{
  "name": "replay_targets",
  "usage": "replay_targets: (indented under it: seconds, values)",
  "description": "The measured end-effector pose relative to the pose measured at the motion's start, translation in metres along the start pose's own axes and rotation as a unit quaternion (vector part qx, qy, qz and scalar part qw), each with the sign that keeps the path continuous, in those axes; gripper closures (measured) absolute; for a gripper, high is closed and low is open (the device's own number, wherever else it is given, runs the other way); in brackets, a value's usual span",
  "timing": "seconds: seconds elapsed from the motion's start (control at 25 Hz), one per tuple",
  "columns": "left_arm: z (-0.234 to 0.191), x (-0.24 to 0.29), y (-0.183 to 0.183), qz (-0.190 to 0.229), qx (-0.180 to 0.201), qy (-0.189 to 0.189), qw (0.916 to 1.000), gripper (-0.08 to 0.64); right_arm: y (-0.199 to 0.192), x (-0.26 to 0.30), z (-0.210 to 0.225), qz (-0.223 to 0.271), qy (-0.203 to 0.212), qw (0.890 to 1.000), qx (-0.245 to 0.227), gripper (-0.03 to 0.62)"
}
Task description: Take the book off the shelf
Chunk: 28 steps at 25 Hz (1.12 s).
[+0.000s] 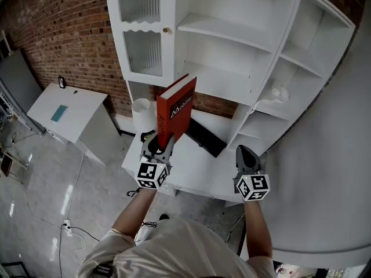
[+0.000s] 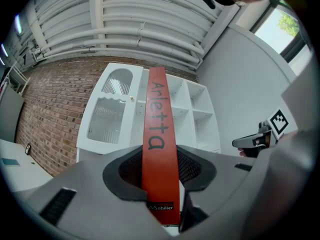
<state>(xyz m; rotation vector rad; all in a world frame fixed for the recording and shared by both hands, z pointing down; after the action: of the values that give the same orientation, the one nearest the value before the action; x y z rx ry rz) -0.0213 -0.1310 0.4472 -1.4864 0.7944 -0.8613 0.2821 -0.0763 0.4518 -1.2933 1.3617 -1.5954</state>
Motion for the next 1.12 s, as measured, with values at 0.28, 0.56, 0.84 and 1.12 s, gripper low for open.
replay_targets:
  seconds: [0.28, 0.56, 0.84, 1.12]
  values:
    - [-0.008, 0.002, -0.001, 0.002, -0.001, -0.001, 1.0000, 0.414, -0.001, 0.005, -0.002, -0.003, -0.006, 1.000, 0.003, 0.591]
    - [-0.001, -0.002, 0.002, 0.006, 0.001, -0.002, 1.0000, 0.415, -0.002, 0.002, 0.001, -0.001, -0.006, 1.000, 0.007, 0.591]
    - [0.000, 0.001, 0.004, 0.009, 0.001, 0.000, 1.0000, 0.414, -0.002, 0.003, 0.006, 0.000, -0.006, 1.000, 0.011, 0.591]
    - [-0.003, 0.002, 0.003, 0.009, 0.001, -0.001, 1.0000, 0.414, -0.003, 0.006, 0.004, -0.001, -0.007, 1.000, 0.010, 0.591]
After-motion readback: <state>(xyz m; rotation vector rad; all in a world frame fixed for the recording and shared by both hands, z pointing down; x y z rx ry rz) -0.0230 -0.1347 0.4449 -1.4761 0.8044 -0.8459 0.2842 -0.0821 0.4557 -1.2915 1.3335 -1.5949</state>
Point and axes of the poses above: the fingertips, and each gripper's own axes: x forward along the fingers, z to its right, y out of its top, the point moved 5 cm from there along -x, backward along the fingers, and after that the axes turned 14 degrees about -z, right-handed, at the moved point
